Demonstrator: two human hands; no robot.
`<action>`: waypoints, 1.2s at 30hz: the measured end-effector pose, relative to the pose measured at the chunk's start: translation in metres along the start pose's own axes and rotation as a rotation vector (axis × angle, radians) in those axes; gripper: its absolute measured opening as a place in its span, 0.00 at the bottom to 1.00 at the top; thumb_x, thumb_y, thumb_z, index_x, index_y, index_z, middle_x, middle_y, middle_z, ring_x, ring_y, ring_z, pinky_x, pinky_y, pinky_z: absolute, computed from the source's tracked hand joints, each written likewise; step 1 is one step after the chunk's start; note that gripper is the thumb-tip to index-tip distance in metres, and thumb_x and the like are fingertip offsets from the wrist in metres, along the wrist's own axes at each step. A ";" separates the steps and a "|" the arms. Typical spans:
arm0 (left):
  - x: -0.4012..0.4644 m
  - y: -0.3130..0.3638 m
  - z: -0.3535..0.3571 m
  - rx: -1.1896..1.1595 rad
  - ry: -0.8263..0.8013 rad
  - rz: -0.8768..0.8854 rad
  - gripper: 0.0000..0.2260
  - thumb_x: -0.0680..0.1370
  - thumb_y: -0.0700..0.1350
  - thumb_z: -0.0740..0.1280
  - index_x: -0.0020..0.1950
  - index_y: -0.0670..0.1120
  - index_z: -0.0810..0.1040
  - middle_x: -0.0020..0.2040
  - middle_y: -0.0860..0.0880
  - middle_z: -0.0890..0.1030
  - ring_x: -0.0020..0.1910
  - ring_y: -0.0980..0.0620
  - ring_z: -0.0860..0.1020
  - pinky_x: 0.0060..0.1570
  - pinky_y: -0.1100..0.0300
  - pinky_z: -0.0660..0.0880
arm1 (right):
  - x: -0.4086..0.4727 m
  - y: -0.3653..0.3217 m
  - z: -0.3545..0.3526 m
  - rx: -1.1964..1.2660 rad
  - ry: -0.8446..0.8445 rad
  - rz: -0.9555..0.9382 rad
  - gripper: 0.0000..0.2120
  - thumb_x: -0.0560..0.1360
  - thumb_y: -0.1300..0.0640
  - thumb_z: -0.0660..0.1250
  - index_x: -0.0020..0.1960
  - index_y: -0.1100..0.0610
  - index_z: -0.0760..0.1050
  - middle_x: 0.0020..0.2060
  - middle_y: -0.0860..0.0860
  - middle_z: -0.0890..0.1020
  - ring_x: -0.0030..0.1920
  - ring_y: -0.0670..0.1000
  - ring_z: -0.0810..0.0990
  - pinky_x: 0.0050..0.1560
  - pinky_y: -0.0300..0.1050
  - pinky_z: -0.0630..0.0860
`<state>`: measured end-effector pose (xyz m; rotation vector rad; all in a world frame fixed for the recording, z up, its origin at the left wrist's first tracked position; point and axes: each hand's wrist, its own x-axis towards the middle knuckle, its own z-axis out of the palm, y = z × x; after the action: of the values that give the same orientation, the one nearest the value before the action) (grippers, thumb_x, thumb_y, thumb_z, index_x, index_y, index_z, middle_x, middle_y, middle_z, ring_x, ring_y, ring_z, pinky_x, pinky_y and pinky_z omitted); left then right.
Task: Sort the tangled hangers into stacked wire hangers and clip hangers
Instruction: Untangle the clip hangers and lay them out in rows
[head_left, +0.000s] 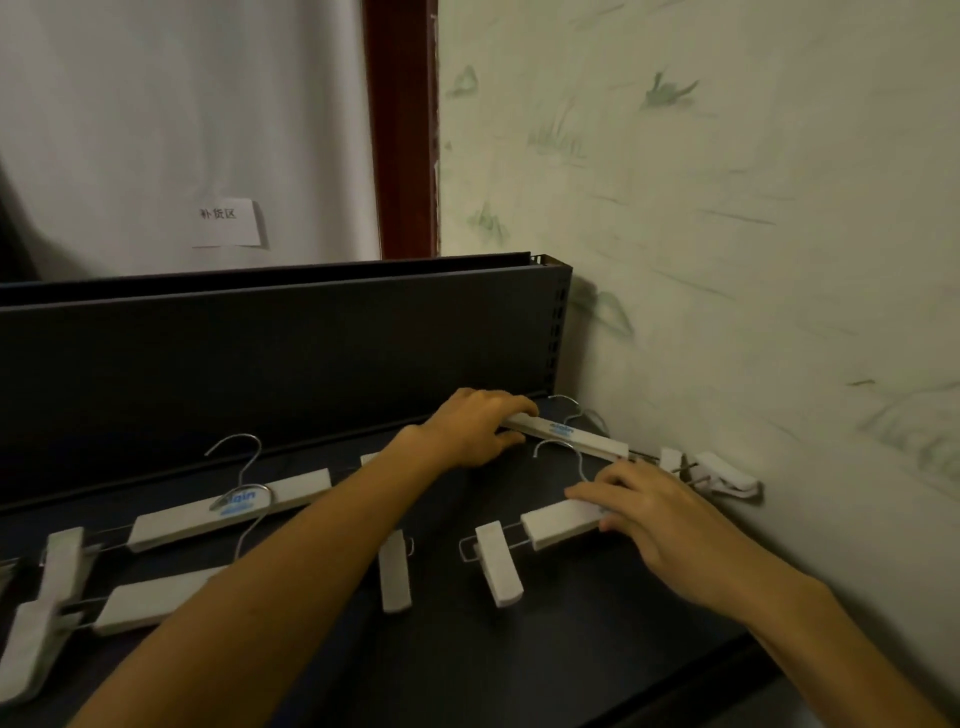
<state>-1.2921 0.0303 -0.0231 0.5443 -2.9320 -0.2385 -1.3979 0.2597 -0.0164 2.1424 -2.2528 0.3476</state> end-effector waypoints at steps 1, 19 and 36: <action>0.006 0.001 0.001 0.018 -0.008 0.009 0.18 0.78 0.49 0.63 0.67 0.54 0.67 0.64 0.50 0.74 0.62 0.50 0.71 0.67 0.46 0.63 | 0.000 0.000 0.000 -0.002 0.001 -0.003 0.23 0.79 0.56 0.60 0.70 0.41 0.62 0.64 0.42 0.67 0.63 0.40 0.63 0.63 0.35 0.60; 0.005 0.024 -0.034 0.150 0.282 0.180 0.21 0.77 0.40 0.64 0.68 0.55 0.69 0.59 0.45 0.72 0.51 0.49 0.72 0.50 0.58 0.70 | -0.004 0.001 -0.014 0.003 0.048 -0.080 0.23 0.79 0.57 0.60 0.70 0.39 0.62 0.60 0.40 0.69 0.57 0.39 0.66 0.59 0.36 0.67; -0.238 -0.032 -0.103 0.237 0.477 -0.232 0.23 0.76 0.40 0.66 0.69 0.54 0.68 0.59 0.45 0.72 0.51 0.48 0.73 0.49 0.56 0.73 | 0.016 -0.162 -0.001 -0.017 0.073 -0.305 0.23 0.80 0.55 0.58 0.73 0.43 0.59 0.61 0.46 0.69 0.59 0.44 0.67 0.58 0.37 0.63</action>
<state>-1.0433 0.0753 0.0438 0.8431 -2.4429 0.1937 -1.2391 0.2381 0.0113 2.3730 -1.8455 0.3876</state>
